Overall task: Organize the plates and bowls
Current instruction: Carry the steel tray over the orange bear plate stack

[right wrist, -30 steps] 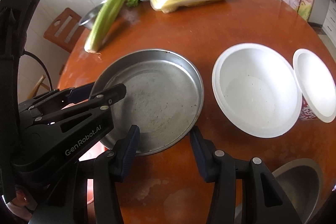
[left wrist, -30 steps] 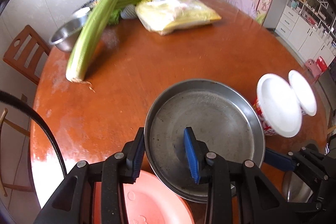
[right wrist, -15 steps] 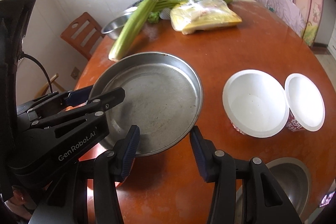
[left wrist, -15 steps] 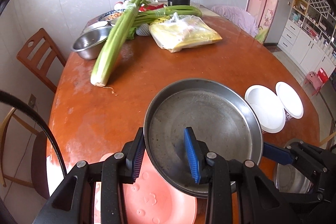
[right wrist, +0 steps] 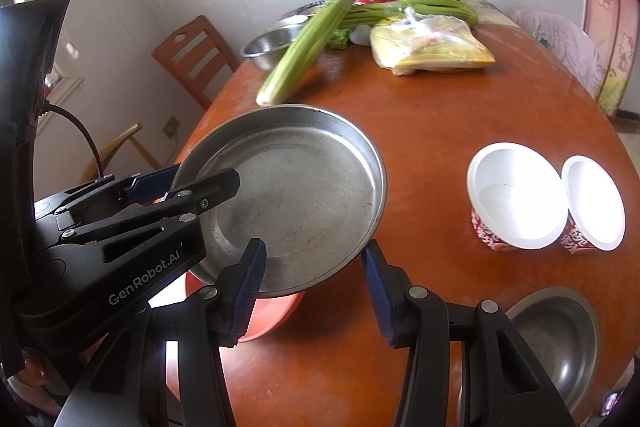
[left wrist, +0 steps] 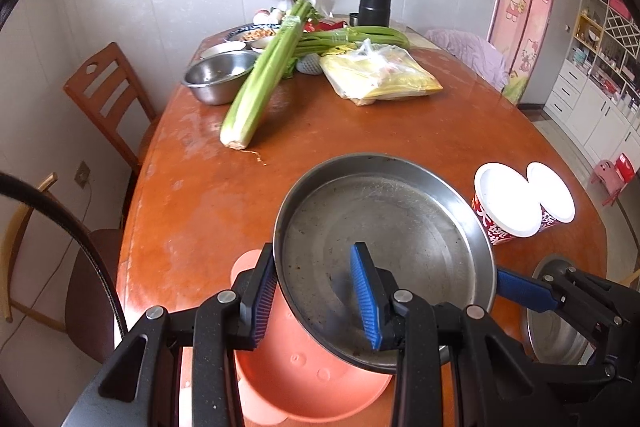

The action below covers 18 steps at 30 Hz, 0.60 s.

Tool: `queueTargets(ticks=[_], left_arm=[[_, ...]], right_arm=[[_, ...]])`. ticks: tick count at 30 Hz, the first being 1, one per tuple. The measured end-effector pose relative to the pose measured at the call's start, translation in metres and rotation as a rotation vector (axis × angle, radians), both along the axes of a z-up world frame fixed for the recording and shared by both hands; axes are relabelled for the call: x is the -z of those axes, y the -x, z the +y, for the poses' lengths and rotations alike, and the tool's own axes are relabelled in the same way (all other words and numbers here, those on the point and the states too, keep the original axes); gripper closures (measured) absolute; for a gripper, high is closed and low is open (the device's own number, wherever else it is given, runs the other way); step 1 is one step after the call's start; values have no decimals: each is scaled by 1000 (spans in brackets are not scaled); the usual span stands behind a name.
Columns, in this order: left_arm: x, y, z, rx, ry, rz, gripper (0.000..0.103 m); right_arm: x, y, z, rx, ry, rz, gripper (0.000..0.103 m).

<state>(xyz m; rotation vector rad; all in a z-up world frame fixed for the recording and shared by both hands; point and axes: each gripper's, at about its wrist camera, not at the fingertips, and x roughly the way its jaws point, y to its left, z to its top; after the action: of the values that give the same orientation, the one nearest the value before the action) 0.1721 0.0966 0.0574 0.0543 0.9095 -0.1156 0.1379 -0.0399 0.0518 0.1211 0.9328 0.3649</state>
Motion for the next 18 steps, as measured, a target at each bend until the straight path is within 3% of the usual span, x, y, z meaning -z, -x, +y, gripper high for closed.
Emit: queueTargets(ticks=[18], left_arm=[[6, 32, 28, -68, 45, -11, 66]], right_arm=[[-4, 30, 24, -94, 38, -46, 52]])
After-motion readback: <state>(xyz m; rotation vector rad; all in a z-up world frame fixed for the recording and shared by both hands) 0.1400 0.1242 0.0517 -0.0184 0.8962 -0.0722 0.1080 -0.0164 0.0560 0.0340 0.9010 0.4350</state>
